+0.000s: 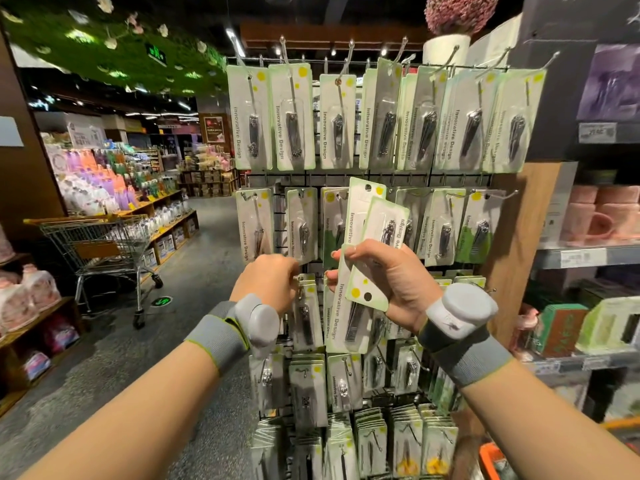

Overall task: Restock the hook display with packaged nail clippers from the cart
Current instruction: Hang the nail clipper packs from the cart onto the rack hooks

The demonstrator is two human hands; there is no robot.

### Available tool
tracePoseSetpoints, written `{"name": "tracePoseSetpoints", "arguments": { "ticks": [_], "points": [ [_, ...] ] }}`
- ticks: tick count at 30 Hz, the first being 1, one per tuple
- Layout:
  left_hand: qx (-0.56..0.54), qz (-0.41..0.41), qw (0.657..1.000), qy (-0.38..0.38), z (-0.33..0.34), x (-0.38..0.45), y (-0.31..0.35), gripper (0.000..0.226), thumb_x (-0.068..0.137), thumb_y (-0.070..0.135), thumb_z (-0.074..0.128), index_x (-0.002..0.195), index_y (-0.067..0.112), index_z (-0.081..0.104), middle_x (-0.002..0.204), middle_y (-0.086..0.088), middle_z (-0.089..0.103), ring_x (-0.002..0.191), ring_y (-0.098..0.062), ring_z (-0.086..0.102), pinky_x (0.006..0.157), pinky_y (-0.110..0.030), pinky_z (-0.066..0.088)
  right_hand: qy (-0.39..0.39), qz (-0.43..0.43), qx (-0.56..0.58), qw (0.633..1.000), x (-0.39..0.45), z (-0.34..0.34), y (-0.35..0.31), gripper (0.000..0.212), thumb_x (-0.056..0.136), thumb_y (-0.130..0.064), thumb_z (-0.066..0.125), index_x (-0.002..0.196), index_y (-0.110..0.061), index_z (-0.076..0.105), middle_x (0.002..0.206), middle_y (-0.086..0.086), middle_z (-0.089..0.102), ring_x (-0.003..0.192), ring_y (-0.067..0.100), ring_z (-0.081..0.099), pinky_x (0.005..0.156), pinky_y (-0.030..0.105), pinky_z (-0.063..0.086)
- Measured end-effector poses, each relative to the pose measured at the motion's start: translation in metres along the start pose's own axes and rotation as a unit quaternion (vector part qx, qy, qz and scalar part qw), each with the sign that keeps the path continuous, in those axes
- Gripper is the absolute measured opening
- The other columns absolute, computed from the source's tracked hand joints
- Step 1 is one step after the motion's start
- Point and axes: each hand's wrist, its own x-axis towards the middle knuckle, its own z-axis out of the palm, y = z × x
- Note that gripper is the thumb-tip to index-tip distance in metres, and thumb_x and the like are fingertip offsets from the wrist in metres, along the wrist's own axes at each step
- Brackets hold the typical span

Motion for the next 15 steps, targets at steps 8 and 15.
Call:
{"name": "tracePoseSetpoints", "arguments": {
  "ticks": [8,15],
  "points": [
    [-0.635,-0.066,0.755,-0.151,-0.049,-0.03,0.031,0.019,0.086,0.022,0.062,0.099,0.007,0.062,0.078,-0.005,0.062,0.062,-0.016,0.055,0.064,-0.032,0.052,0.019,-0.013,0.028,0.999,-0.011,0.01,-0.004,0.013,0.081,0.006,0.053,0.091,0.007,0.061,0.071,0.018,0.061,0.058,0.026,0.063,0.055,0.032,0.055],
    [-0.526,-0.021,0.827,-0.196,-0.06,-0.049,0.042,0.055,0.064,0.008,0.081,0.111,0.008,0.053,0.081,-0.008,0.058,0.068,-0.012,0.057,0.052,-0.023,0.046,0.088,-0.056,0.021,0.994,-0.013,0.02,-0.007,0.024,0.078,0.009,0.055,0.1,0.017,0.061,0.074,0.019,0.064,0.071,0.029,0.063,0.077,0.049,0.054]
  ]
}}
